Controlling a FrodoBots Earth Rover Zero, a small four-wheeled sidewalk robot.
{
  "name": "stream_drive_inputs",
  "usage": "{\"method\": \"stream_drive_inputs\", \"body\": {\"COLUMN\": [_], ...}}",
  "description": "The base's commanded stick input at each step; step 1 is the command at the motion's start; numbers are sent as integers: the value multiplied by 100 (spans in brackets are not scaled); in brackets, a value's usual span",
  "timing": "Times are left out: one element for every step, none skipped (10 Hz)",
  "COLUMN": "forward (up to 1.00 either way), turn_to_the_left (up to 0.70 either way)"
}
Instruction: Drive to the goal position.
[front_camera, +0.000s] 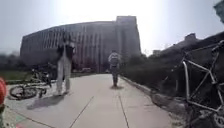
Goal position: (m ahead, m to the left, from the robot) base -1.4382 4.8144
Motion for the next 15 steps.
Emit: {"method": "stream_drive_inputs", "body": {"forward": [70, 70, 70, 70, 70, 70, 70, 70, 70, 70, 70, 70, 70, 70, 70], "turn_to_the_left": [35, 35, 35, 35, 35, 35, 35, 35, 35, 16, 0, 0, -35, -35, -35]}}
